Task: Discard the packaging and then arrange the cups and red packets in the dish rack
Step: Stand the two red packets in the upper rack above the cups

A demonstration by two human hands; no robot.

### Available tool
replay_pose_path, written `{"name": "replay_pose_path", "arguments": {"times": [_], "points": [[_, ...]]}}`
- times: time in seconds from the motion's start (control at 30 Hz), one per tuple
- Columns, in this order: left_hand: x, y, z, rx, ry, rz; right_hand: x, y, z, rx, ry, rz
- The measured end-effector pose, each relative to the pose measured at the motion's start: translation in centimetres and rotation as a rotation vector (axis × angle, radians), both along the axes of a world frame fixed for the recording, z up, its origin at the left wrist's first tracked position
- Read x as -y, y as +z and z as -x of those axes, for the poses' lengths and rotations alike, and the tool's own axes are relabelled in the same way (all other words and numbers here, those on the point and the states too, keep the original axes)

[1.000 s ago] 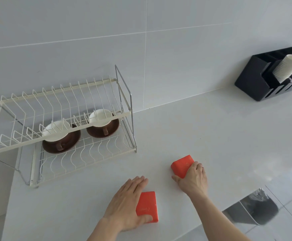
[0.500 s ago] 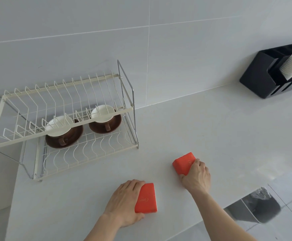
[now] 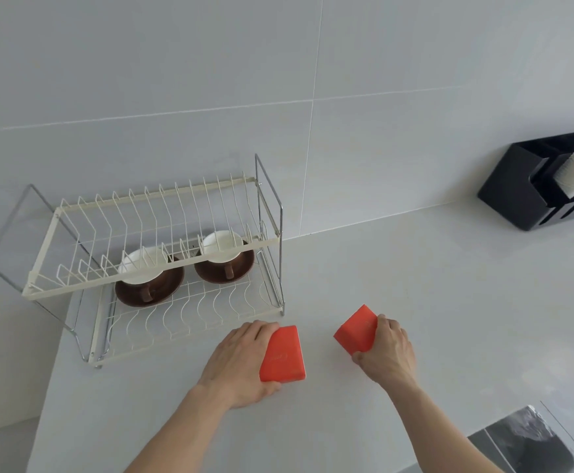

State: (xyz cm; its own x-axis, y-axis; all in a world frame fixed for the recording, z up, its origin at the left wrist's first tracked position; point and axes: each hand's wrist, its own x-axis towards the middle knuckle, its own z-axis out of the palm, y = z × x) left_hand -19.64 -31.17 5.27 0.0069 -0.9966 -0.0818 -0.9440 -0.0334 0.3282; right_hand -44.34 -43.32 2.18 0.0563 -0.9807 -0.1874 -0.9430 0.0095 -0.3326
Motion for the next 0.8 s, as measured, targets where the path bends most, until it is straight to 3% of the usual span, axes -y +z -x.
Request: {"name": "replay_pose_path", "arguments": {"times": [0.47,0.8], "points": [[4.6,14.2,-3.5,0.019,0.010,0.199,5.4,12.9,-4.5,0.162,0.146,0.192],[5.6,25.7,-10.2,0.042,0.158,0.394,8.8,24.6,-10.2,0.206,0.287,0.392]]}}
